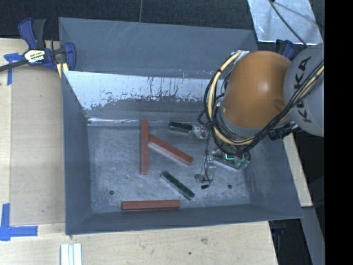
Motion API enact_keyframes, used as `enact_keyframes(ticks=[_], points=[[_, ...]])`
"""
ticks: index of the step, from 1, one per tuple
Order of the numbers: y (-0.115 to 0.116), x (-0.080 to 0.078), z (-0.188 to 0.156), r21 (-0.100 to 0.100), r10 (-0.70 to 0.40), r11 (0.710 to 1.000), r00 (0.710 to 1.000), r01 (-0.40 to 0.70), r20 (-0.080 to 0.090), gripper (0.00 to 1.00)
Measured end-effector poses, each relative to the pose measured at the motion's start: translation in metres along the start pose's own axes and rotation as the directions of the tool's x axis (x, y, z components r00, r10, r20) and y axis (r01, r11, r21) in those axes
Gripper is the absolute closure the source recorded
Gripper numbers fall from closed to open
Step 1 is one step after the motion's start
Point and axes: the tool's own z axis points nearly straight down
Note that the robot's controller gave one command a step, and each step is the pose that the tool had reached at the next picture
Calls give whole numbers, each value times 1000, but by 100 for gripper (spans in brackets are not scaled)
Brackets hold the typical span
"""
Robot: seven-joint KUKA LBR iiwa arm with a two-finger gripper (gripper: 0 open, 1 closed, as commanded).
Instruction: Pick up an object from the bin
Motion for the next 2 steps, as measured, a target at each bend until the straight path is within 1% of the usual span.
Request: enact_keyframes(ticks=[1,2], points=[[-23,-39,127,0,53,999,999,-53,2,0],[-23,-41,122,-1,53,999,999,-53,10,100]])
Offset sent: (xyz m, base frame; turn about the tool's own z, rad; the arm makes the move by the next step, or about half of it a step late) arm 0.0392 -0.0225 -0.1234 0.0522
